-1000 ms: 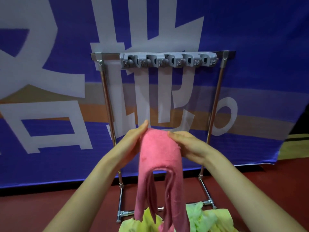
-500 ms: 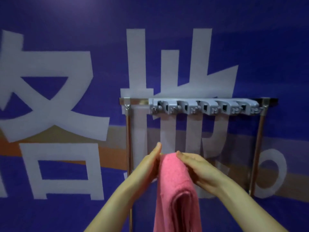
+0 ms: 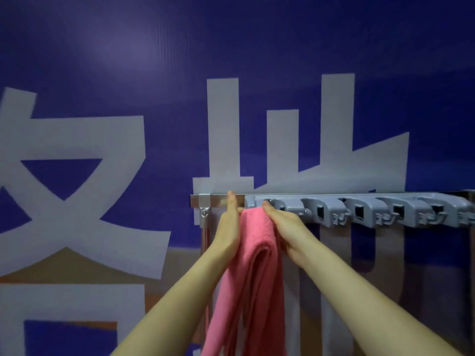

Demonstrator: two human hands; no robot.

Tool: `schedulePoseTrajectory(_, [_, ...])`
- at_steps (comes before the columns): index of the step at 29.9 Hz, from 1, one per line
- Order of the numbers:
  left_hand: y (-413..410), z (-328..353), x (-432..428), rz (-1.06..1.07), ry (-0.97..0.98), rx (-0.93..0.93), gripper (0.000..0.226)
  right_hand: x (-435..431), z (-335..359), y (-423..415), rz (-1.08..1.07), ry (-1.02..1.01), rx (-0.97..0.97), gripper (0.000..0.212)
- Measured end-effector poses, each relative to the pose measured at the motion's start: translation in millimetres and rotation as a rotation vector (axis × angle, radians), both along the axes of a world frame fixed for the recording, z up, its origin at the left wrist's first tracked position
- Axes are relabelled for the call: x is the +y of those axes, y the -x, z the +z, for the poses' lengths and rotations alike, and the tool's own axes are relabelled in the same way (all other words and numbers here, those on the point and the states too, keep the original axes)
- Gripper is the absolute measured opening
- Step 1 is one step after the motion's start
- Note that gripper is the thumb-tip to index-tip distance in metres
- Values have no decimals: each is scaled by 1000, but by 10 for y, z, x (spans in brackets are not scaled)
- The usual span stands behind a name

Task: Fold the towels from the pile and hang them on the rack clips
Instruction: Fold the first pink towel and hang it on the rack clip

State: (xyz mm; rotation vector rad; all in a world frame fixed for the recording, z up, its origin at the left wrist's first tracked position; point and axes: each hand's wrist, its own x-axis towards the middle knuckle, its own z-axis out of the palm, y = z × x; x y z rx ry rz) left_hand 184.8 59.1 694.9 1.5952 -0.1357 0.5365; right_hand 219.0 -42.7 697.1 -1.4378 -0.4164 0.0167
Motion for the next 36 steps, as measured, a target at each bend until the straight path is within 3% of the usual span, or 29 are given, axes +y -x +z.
schedulePoseTrajectory(7, [-324,2,-60,273,-138,-43,70,90,24,-265,-160,5,-58,30])
schedulePoseTrajectory(11, [-235,-66,-140,419,-392,73,77,156,-141,-278,-194,-17,-52,37])
schedulePoseTrajectory(15, [-174,-59,-123,356,-538,173,85,111,-190,-254,-178,-14,40,50])
schedulePoseTrajectory(18, [-110,-121,-88,178,-472,220,121,5,-302,-168,-155,112,47,65])
schedulePoseTrajectory(19, [-60,-166,-83,116,-435,215,122,-28,-374,-130,-139,125,26,64])
schedulePoseTrajectory(23, [329,-425,-231,-16,-207,166,64,-220,-689,179,-95,85,25,55])
schedulePoseTrajectory(26, [454,-740,-289,-27,-116,138,61,-390,-967,457,-47,72,72,53])
schedulePoseTrajectory(36, [928,-2598,-686,52,-111,445,51,-1062,-2746,1129,22,189,372,33])
